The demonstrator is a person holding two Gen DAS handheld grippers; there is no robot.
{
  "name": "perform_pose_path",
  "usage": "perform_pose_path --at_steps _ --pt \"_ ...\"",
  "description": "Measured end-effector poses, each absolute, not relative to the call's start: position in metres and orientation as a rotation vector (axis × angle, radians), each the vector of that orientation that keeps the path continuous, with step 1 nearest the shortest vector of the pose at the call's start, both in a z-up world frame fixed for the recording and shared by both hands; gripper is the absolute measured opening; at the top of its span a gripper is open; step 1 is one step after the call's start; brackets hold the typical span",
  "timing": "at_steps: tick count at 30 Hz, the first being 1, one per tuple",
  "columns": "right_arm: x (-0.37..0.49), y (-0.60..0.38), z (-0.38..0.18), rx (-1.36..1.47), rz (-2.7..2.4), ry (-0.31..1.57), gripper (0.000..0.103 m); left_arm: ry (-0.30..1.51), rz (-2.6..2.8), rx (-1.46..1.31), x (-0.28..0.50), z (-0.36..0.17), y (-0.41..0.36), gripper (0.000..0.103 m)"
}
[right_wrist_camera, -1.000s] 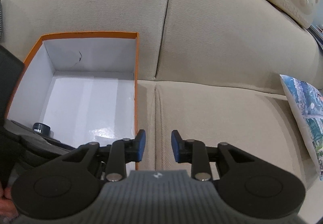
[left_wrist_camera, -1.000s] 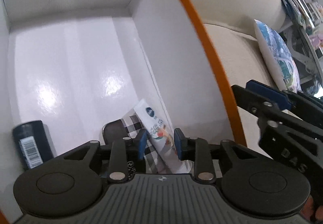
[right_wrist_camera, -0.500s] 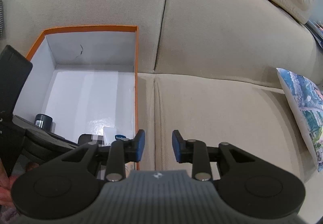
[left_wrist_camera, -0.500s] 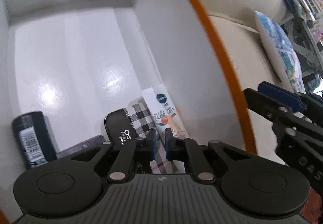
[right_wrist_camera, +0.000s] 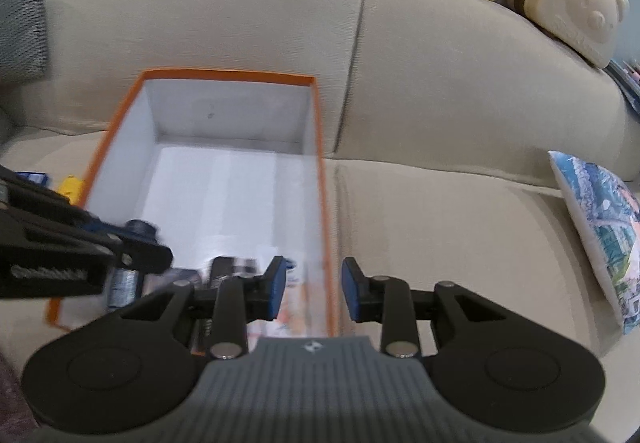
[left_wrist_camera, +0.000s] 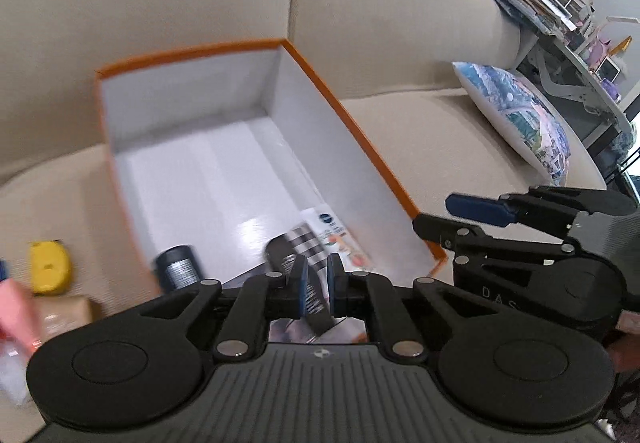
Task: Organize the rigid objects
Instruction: 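Lower the white Vaseline tube into the shoebox and open the left tool, then withdraw both tools from the shoebox back to the pile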
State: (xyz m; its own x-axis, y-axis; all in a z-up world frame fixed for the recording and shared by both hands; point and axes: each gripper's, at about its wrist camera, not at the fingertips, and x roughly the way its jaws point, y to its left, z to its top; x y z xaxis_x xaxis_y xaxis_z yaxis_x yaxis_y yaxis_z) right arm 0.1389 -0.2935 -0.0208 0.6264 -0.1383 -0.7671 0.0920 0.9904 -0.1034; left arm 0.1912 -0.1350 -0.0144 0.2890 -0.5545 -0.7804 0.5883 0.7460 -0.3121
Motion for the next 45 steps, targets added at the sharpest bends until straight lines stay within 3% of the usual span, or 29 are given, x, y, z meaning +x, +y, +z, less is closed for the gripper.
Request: perform_pose_path --at_steps 14,25,33,35,45 --pt "0.105 -0.214 -0.031 0.247 0.146 0.974 0.040 1.003 -0.561 -0.099 0.129 -0.020 -0.005 0.010" --pt "0.135 -0.104 -0.043 0.163 0.327 0.975 0.045 1.028 -0.313 -0.319 0.138 -0.051 0.100 0.010" --pt "0.177 -0.056 -0.065 0.057 0.325 1.026 0.048 1.005 -0.234 -0.381 0.172 -0.069 0.119 0.025" --pt "0.187 -0.047 -0.068 0.029 0.327 1.024 0.048 0.997 -0.216 -0.350 0.184 -0.072 0.121 0.030" --pt "0.236 -0.007 -0.079 -0.097 0.366 1.016 0.046 0.943 -0.246 0.015 0.216 -0.082 0.119 0.030"
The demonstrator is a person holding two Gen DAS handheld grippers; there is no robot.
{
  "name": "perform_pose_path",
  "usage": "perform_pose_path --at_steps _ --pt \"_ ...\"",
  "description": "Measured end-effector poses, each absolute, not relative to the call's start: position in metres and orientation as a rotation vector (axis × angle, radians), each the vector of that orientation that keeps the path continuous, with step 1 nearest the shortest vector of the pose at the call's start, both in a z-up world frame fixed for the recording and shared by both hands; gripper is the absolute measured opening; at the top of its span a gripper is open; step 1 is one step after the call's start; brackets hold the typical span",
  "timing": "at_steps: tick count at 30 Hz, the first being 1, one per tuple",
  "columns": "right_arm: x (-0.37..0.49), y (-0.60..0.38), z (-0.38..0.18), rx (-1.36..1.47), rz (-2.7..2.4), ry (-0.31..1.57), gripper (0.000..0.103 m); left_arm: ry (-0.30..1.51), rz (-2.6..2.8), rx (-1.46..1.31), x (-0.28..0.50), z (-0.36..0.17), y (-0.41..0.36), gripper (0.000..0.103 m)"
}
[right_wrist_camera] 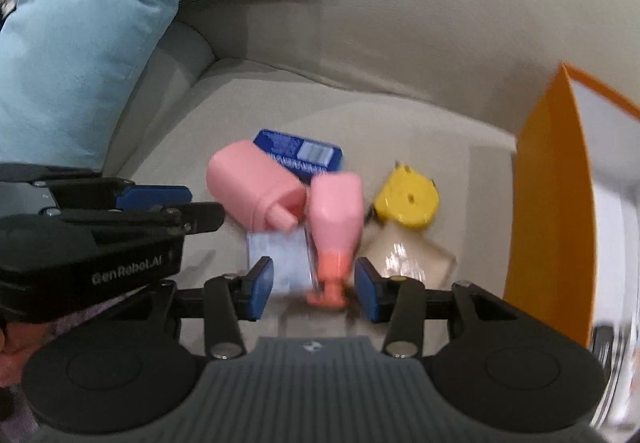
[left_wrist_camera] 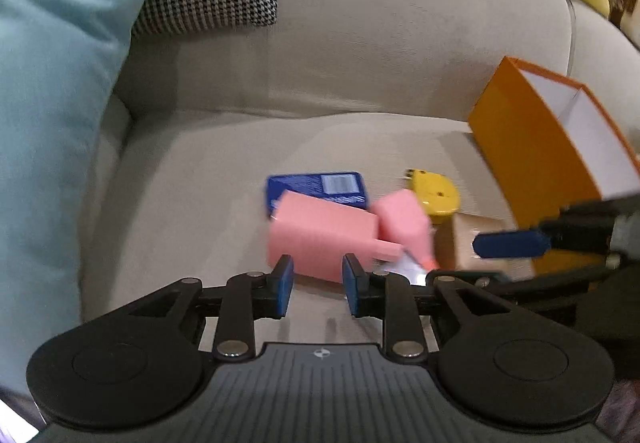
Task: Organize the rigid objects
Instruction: 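Withdraw both tools from the shoebox back to the pile, then grasp the pink cup with the left tool while the right tool grasps the pink pump bottle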
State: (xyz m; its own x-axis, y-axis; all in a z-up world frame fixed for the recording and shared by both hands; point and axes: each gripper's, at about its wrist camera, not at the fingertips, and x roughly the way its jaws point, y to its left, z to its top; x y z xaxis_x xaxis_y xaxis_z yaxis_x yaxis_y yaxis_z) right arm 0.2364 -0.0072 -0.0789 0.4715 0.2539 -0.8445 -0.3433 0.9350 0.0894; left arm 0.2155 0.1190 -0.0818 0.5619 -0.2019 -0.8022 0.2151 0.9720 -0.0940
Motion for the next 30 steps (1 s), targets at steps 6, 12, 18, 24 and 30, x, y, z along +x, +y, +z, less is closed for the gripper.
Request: perform_pose_path --at_steps 6,12,18,24,30 --pt "0.257 0.011 -0.088 -0.139 0.430 1.022 0.044 0.914 -0.304 0.096 0.219 -0.087 0.129 0.029" --pt "0.271 0.016 -0.103 -0.142 0.459 1.054 0.036 0.936 -0.312 0.042 0.224 -0.097 0.135 0.029" --pt "0.277 0.018 -0.108 -0.134 0.503 1.046 0.030 0.957 -0.283 0.010 0.229 -0.103 0.140 0.029" --pt "0.274 0.026 -0.097 -0.167 0.541 1.016 0.016 0.945 -0.277 -0.006 0.229 -0.100 0.146 0.029" --pt "0.272 0.029 -0.068 -0.152 0.571 0.942 0.013 0.911 -0.299 -0.005 0.221 -0.089 0.157 0.029"
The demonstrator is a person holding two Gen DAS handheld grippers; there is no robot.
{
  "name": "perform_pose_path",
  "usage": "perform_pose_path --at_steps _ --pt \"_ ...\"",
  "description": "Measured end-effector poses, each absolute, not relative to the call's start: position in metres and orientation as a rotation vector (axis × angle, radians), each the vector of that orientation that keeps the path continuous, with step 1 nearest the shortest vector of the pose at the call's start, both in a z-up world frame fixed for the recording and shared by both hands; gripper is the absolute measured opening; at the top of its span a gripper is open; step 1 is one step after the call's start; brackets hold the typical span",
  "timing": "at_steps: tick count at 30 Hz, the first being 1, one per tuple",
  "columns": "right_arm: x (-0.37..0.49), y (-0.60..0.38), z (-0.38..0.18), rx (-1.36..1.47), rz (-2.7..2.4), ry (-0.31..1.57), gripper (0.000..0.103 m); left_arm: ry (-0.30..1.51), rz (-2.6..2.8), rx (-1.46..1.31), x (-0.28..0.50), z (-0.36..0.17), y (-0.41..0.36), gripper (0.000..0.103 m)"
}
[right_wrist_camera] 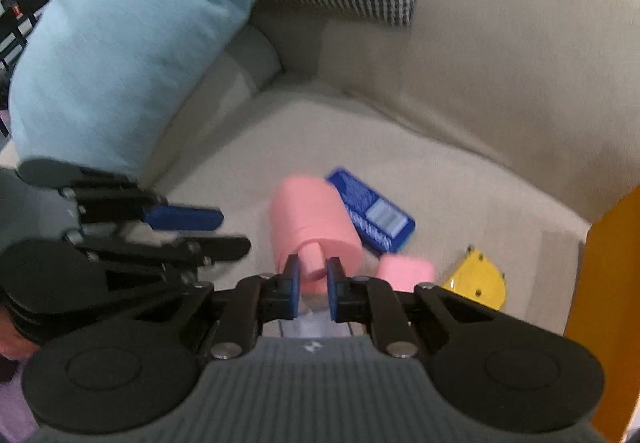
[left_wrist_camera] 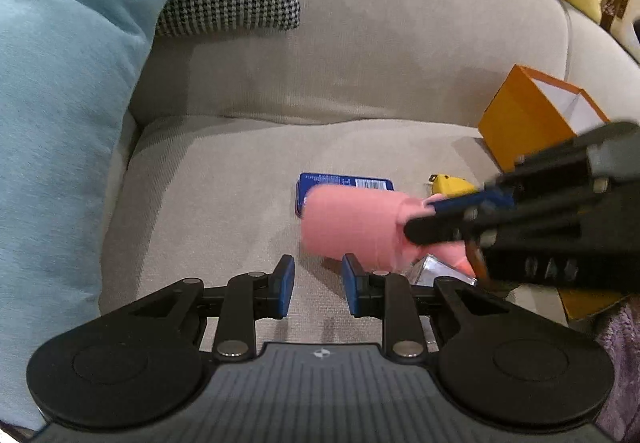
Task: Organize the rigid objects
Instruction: 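Grasp the pink cup with the left tool while the right tool grasps the pink pump bottle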
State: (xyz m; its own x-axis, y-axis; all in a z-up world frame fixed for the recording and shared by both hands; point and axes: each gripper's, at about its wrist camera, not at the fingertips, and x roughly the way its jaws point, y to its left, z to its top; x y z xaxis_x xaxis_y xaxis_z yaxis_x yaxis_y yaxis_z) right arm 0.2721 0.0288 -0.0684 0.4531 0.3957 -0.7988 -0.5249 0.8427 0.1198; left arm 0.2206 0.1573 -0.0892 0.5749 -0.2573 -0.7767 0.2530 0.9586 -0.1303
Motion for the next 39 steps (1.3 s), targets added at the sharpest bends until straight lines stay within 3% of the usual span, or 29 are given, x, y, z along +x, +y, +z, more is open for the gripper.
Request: perform_pose_path --at_steps 9,13,19,25,36,39 --pt "0.288 0.047 -0.063 -0.111 0.614 0.961 0.013 0.894 -0.333 0.043 0.212 -0.076 0.164 0.032" --pt "0.284 0.053 -0.067 -0.120 0.642 0.962 0.014 0.872 -0.372 0.055 0.207 -0.073 0.162 0.056" --pt "0.280 0.036 -0.060 -0.043 0.598 0.954 0.025 0.887 -0.355 0.064 0.207 -0.082 0.152 0.063" --pt "0.270 -0.012 -0.064 -0.059 0.448 0.953 0.025 0.872 -0.264 0.017 0.213 -0.082 0.147 0.074" --pt "0.229 -0.036 -0.107 -0.086 0.399 1.034 0.025 0.918 -0.160 -0.054 0.250 -0.096 0.130 0.081" --pt "0.227 -0.035 -0.110 -0.064 0.397 1.045 0.025 0.933 -0.140 -0.053 0.255 -0.102 0.128 0.069"
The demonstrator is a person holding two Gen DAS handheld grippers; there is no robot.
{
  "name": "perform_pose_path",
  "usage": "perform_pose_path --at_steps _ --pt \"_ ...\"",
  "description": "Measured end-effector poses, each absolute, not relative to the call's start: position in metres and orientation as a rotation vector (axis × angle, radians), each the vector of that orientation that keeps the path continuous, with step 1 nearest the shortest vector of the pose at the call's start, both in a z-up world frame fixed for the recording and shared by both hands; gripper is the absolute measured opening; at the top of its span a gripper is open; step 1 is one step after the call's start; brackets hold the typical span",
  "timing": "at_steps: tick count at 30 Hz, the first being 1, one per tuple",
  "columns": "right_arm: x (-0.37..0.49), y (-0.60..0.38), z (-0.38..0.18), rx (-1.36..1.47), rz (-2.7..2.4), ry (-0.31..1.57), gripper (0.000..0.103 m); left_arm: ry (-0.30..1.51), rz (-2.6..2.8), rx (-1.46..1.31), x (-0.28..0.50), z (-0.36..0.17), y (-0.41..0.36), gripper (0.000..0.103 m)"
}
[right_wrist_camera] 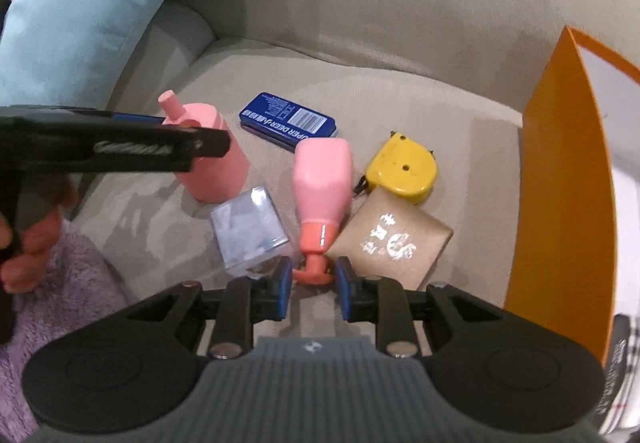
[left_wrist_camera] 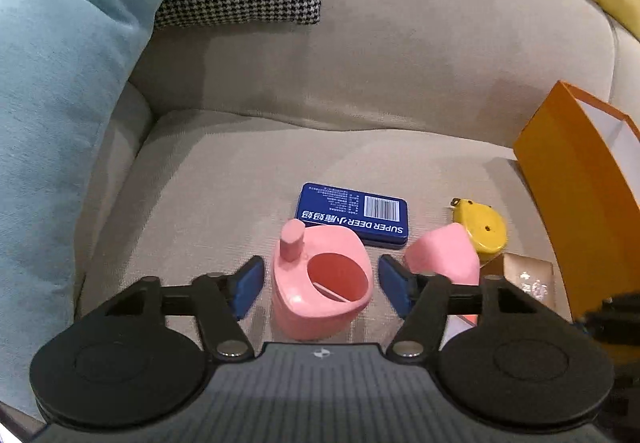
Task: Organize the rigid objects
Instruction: 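Grasp the pink cup with the left tool while the right tool grasps the pink pump bottle, then lift the pink cup and pink pump bottle and carry them toward the shoebox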
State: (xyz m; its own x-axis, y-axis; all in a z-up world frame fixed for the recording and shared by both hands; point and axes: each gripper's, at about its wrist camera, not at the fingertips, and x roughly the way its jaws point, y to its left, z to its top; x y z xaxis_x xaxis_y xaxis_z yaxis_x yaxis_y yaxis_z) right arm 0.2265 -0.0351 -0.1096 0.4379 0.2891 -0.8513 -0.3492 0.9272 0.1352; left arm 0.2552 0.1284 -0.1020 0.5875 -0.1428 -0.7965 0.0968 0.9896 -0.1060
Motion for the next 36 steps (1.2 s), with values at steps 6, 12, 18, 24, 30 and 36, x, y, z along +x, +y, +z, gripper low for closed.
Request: perform_pose_path --at_steps 6,12,18,24,30,36 --pt "0.218 -0.027 -0.120 -0.093 0.408 1.040 0.032 0.931 -0.150 -0.095 0.249 -0.100 0.139 0.063" --pt "0.219 -0.010 -0.131 -0.229 0.424 0.953 0.033 0.916 -0.130 -0.144 0.215 -0.084 0.158 0.063" --pt "0.213 -0.005 -0.143 -0.310 0.401 0.928 0.026 0.935 -0.110 -0.199 0.196 -0.092 0.164 0.063" --pt "0.197 -0.016 -0.106 -0.296 0.410 0.845 0.025 0.907 -0.162 -0.180 0.182 -0.088 0.150 0.063" --pt "0.176 -0.027 -0.079 -0.245 0.425 0.840 0.025 0.896 -0.185 -0.186 0.166 -0.088 0.141 0.063" --pt "0.162 -0.034 -0.080 -0.204 0.412 0.864 0.025 0.901 -0.205 -0.162 0.158 -0.092 0.129 0.063"
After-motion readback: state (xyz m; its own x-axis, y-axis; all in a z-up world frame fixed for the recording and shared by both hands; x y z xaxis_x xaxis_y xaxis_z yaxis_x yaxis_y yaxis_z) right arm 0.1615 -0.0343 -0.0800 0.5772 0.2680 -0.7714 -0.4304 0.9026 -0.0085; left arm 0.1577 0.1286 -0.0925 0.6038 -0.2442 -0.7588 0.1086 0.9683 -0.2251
